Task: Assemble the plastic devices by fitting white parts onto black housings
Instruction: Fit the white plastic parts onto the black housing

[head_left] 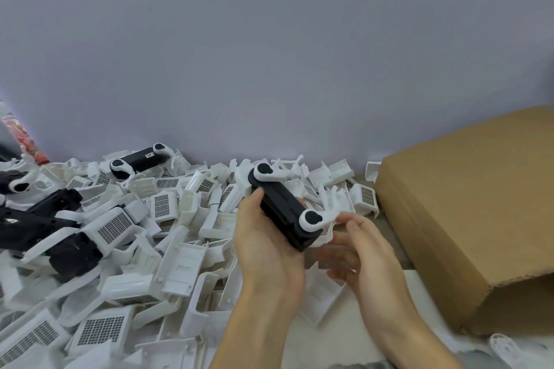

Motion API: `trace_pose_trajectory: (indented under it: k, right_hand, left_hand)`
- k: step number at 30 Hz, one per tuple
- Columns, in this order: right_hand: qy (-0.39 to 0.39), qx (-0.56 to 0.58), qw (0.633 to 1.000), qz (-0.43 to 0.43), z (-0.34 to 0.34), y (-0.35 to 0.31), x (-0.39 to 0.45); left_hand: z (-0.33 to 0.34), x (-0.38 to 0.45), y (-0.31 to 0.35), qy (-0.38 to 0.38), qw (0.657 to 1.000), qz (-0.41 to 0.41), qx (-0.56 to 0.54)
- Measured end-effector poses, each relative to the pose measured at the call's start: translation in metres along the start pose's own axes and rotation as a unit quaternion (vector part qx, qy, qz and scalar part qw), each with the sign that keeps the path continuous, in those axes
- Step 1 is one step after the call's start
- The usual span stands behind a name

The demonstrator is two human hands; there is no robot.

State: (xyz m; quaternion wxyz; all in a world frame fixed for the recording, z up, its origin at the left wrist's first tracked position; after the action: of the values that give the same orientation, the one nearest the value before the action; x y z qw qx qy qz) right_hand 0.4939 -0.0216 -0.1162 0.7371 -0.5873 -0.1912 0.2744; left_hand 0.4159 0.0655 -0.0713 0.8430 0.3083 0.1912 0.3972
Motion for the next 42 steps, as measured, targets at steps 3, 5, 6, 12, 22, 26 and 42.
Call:
trace_pose_trajectory:
  k: [3,5,6,12,22,26,42]
  right_hand:
    - [0.012,0.042,0.999,-0.002,0.001,-0.001,-0.002]
    - [0.002,0.049,0.999,0.002,0.002,-0.002,-0.002]
    - [-0.01,0.041,0.999,0.001,0.003,-0.003,-0.003]
    - [-0.064,-0.03,0.997,-0.029,0.01,-0.008,-0.013]
    - [-0.098,-0.031,0.994,-0.022,0.013,-0.013,-0.015]
    - [-0.102,-0.024,0.994,-0.017,0.015,-0.014,-0.015]
    - [-0.142,-0.034,0.989,-0.031,0.013,-0.008,-0.011]
  left_hand:
    - [0.001,0.001,-0.004,0.028,0.997,-0.004,0.075]
    - [0.0,0.003,-0.006,0.039,0.995,-0.005,0.089]
    - [0.0,0.004,-0.006,0.039,0.996,-0.009,0.079]
    - [0.0,0.003,-0.007,0.001,0.998,-0.026,0.057]
    - [0.001,-0.001,-0.008,-0.033,0.991,0.016,0.128]
    - [0.001,-0.002,-0.009,-0.036,0.99,0.022,0.134]
    - [-0.002,-0.001,-0.012,-0.041,0.984,0.019,0.171]
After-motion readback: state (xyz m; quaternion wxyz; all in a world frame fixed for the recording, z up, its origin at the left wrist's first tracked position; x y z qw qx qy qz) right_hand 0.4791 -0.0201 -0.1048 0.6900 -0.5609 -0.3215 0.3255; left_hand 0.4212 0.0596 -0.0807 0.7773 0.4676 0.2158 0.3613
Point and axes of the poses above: each hand's wrist, its own x-axis towards the middle knuckle, its own z-axis out of the palm, y = z × x, the point moved 3 cm from there along x, towards the middle knuckle, and after that the axes turned 4 degrees about z, right-handed, at the moved point
